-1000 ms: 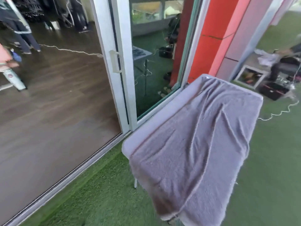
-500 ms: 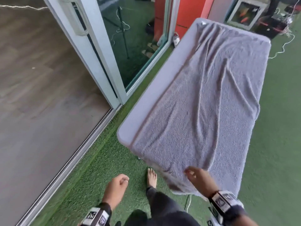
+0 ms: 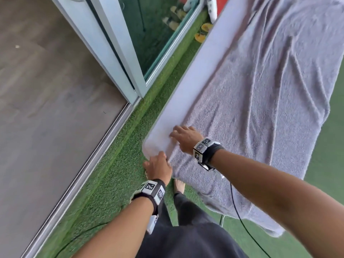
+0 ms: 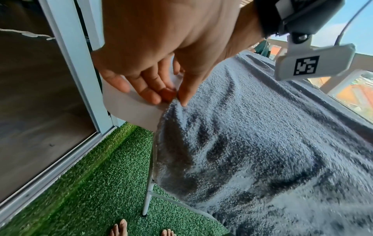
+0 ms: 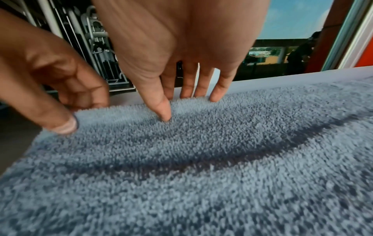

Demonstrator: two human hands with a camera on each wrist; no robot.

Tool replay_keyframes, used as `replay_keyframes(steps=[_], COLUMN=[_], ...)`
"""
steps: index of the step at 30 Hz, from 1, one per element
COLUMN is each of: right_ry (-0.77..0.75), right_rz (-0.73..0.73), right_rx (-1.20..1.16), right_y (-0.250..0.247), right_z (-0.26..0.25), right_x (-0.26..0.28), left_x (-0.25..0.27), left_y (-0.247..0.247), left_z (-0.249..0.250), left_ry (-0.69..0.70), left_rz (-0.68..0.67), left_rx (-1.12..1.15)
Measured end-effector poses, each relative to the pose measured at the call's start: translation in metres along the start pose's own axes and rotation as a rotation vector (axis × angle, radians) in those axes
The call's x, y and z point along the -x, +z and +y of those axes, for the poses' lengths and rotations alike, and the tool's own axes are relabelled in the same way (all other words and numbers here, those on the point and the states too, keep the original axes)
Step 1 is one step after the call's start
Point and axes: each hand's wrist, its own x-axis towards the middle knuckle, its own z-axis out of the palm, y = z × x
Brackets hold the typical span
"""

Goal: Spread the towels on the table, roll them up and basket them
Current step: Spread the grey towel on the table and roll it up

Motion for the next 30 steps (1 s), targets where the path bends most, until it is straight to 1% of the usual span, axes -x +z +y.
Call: replay_keyframes(steps=[2, 4, 6, 7, 9, 11, 13, 16, 17, 19, 22, 24, 26, 28, 30], right_ry=[-0.020, -0.038, -0.064, -0.089, -0.128, -0.143, -0.153, -0.103, -0.068, -0.001, 0.076, 0.147, 0.200, 0.223, 0.222], right_rz=[-0.022, -0.045, -0.046, -0.047, -0.059, -0.100, -0.116, -0.151, -0.170, -0.199, -0.286, -0.330, -0.338, -0.341, -0.315], right_rx=[0.041, 0.070, 0.036, -0.004, -0.056, -0.072, -0.069, -0.003, 0.034, 0.085, 0.182, 0.238, 0.275, 0.305, 0.321], right_y=[0.004, 0.002, -0.001, -0.003, -0.010, -0.018, -0.025, -0.036, -0.040, -0.051, -0.075, -0.091, -0.104, -0.117, -0.126], right_z=[0.002, 0.004, 0.007, 0.008, 0.010, 0.012, 0.016, 0.030, 0.038, 0.056, 0.083, 0.098, 0.108, 0.113, 0.113], right_x=[-0.005, -0.007, -0.009, -0.009, -0.010, -0.010, -0.012, -0.016, -0.020, -0.028, -0.044, -0.055, -0.066, -0.076, -0.085], left_x=[-0.004, -0.005, -0.006, -0.005, -0.006, -0.007, -0.008, -0.007, -0.007, -0.009, -0.017, -0.024, -0.031, -0.037, -0.041], left_y=[-0.001, -0.004, -0.009, -0.012, -0.017, -0.024, -0.029, -0.033, -0.036, -0.041, -0.051, -0.058, -0.067, -0.074, -0.079], left_z=[-0.006, -0.012, -0.018, -0.020, -0.021, -0.020, -0.021, -0.027, -0.031, -0.040, -0.060, -0.073, -0.084, -0.092, -0.096], left_ry=[0.032, 0.088, 0.145, 0.160, 0.141, 0.070, 0.048, 0.117, 0.139, 0.136, 0.043, -0.028, -0.086, -0.108, -0.108], left_rz=[-0.027, -0.032, -0.061, -0.105, -0.200, -0.292, -0.352, -0.378, -0.362, -0.288, -0.143, -0.080, -0.040, -0.008, -0.022], left_rx=[0.059, 0.179, 0.327, 0.419, 0.618, 0.751, 0.770, 0.707, 0.668, 0.617, 0.572, 0.541, 0.512, 0.490, 0.485])
